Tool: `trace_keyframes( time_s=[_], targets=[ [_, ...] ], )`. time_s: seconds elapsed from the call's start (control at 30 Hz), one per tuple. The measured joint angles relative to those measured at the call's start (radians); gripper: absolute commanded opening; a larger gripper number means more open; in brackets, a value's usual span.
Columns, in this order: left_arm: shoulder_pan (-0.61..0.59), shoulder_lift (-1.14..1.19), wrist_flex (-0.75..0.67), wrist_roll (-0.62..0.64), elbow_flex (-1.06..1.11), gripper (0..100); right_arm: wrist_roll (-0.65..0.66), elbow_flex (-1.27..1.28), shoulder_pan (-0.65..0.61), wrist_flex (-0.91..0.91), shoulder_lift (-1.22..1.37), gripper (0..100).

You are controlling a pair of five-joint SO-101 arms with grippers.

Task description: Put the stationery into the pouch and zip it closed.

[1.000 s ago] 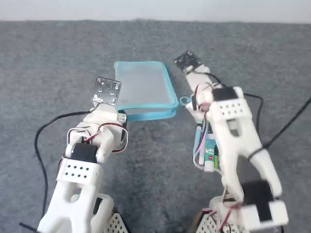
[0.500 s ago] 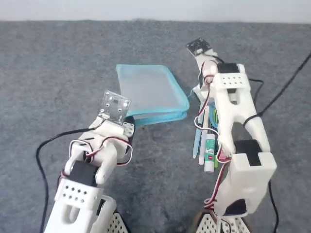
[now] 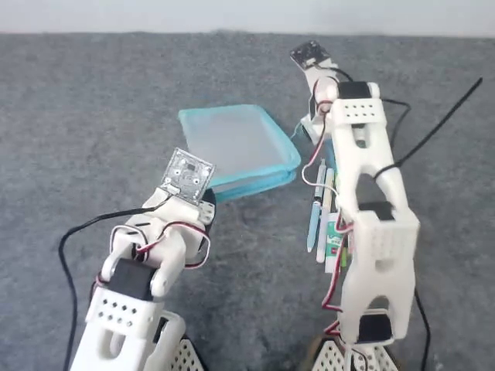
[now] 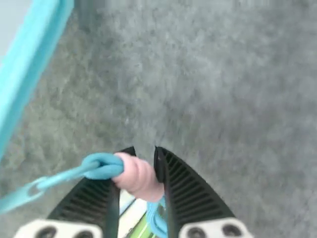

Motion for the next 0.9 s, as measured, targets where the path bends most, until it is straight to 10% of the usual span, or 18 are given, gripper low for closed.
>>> trace_keyframes(
  time_s=[0.53,0.9],
  targets=[
    [0.147,-0.324,0.227,-0.098,-0.026,1,0.012,-0.72,0.021,0.086,0.499,1.4],
    [0.035,-0.133,0.017,-0.1,0.012,1,0.068,-0.721,0.026,0.43,0.428,39.0]
  ],
)
